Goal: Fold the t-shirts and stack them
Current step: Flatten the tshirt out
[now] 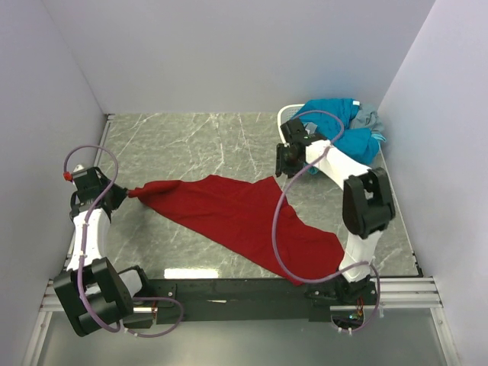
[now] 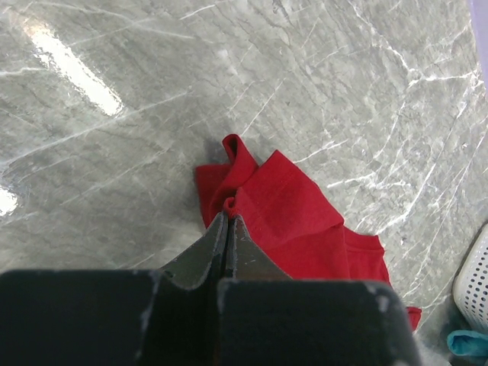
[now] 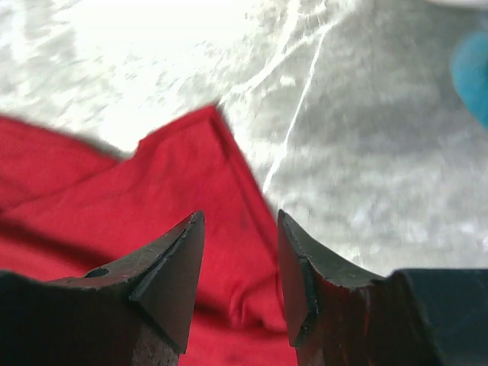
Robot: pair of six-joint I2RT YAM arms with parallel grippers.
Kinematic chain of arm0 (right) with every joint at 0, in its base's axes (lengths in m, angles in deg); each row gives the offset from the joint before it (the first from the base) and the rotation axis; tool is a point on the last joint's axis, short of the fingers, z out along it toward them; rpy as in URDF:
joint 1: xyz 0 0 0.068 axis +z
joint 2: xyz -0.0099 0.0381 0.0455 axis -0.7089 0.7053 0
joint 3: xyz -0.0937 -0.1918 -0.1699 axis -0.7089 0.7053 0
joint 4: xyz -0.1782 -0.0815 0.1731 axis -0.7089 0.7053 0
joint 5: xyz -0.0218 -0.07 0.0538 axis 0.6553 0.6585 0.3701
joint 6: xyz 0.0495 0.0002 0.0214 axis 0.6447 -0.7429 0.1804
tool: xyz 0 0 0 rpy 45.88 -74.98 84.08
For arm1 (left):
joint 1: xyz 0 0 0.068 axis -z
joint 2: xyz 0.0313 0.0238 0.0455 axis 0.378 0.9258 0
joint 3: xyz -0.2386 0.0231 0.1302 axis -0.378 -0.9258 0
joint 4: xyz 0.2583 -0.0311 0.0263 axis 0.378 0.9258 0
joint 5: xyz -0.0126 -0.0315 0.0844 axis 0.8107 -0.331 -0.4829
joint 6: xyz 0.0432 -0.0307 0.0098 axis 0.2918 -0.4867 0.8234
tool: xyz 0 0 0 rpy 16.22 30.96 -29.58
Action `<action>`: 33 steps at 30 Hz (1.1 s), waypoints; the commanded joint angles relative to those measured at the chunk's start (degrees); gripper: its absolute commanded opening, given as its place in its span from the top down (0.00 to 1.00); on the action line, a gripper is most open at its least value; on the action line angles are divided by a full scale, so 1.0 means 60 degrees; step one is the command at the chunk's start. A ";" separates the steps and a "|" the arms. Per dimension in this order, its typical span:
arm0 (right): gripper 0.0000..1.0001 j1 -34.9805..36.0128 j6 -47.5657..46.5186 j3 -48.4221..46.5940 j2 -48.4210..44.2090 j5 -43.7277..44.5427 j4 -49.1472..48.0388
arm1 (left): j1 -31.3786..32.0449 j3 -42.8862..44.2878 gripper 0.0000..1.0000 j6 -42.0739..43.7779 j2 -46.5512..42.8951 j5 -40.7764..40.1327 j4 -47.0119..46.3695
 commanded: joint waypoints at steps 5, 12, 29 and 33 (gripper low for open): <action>0.50 -0.0041 -0.0480 -0.1099 0.1277 -0.0415 -0.0776 | 0.0120 -0.0125 1.00 0.0147 0.0108 0.0053 -0.0491; 0.50 -0.0041 -0.0641 -0.1598 0.2141 -0.0445 -0.0703 | 0.0369 -0.0067 0.99 -0.0029 0.0459 -0.0093 -0.0682; 0.51 0.0266 -0.0568 -0.1467 0.2508 -0.0298 -0.0660 | 0.0984 0.0402 1.00 -0.0044 0.1207 -0.0430 -0.0814; 0.53 0.0281 -0.0583 -0.1525 0.2728 -0.0371 -0.0645 | 0.1028 0.0373 1.00 0.0000 0.1207 -0.0503 -0.0784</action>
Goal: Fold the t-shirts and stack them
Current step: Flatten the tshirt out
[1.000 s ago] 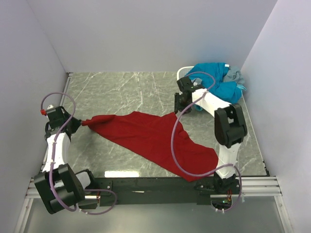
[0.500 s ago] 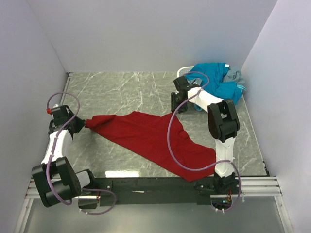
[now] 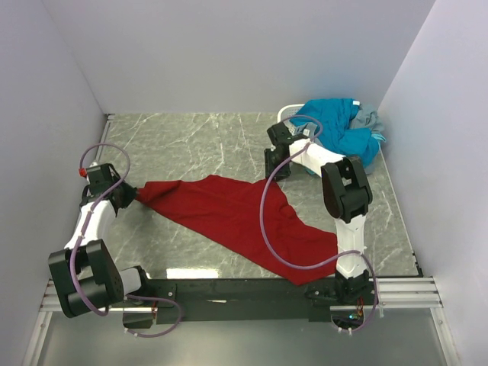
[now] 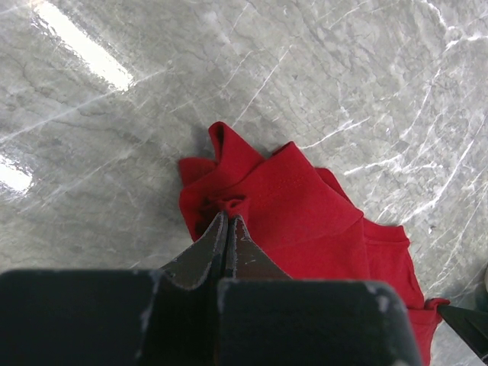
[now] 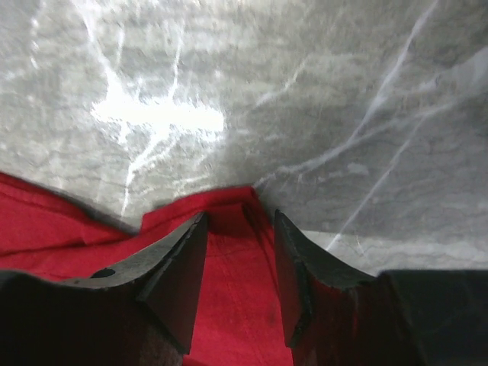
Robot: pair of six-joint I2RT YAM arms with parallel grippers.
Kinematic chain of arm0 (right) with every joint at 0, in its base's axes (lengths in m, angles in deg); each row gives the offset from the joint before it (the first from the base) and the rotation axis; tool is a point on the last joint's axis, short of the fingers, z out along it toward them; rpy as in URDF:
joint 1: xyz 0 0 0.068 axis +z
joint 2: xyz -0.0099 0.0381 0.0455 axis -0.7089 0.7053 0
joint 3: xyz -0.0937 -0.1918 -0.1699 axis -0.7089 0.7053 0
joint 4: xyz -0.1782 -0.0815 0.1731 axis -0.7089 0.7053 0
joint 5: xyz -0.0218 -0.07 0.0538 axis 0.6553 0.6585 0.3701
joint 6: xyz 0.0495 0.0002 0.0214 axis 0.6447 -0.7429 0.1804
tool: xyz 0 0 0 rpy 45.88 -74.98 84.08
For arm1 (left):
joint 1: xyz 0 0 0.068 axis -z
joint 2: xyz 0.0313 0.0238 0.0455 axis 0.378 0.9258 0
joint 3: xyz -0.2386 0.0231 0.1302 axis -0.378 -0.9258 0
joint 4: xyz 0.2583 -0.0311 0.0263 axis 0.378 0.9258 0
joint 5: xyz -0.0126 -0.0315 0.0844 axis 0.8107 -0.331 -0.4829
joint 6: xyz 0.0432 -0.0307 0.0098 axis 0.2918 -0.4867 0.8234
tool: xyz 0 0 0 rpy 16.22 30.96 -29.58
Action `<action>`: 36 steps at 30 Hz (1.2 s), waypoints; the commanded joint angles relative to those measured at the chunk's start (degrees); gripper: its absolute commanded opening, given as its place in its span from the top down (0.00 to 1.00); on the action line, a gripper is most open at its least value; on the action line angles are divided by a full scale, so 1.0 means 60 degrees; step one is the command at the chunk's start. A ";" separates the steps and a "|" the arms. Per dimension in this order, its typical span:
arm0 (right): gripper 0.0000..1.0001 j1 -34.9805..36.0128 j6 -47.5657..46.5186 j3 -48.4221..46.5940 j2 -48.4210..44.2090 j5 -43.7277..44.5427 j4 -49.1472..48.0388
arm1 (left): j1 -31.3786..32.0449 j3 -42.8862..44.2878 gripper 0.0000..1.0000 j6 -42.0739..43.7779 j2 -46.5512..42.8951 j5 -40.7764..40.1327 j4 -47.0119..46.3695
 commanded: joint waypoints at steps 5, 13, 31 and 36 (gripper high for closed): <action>0.64 0.0073 -0.0113 -0.0410 0.0354 -0.0136 -0.0077 | 0.0052 0.0366 1.00 0.0091 -0.0010 -0.0212 -0.0263; 1.00 -0.0175 0.0018 -0.0937 -0.0538 -0.0458 0.0450 | 0.0110 0.1009 1.00 -0.0245 0.0546 -0.0578 -0.0380; 1.00 -0.0791 0.0268 -0.7794 -0.3862 0.0874 0.2974 | 0.0828 0.7761 0.99 -0.0950 0.0519 -0.1941 -0.0790; 1.00 -0.0805 -0.0010 -0.6609 -0.5986 0.0890 0.1610 | 0.0843 0.8466 0.99 -0.0466 -0.0637 -0.2131 -0.1580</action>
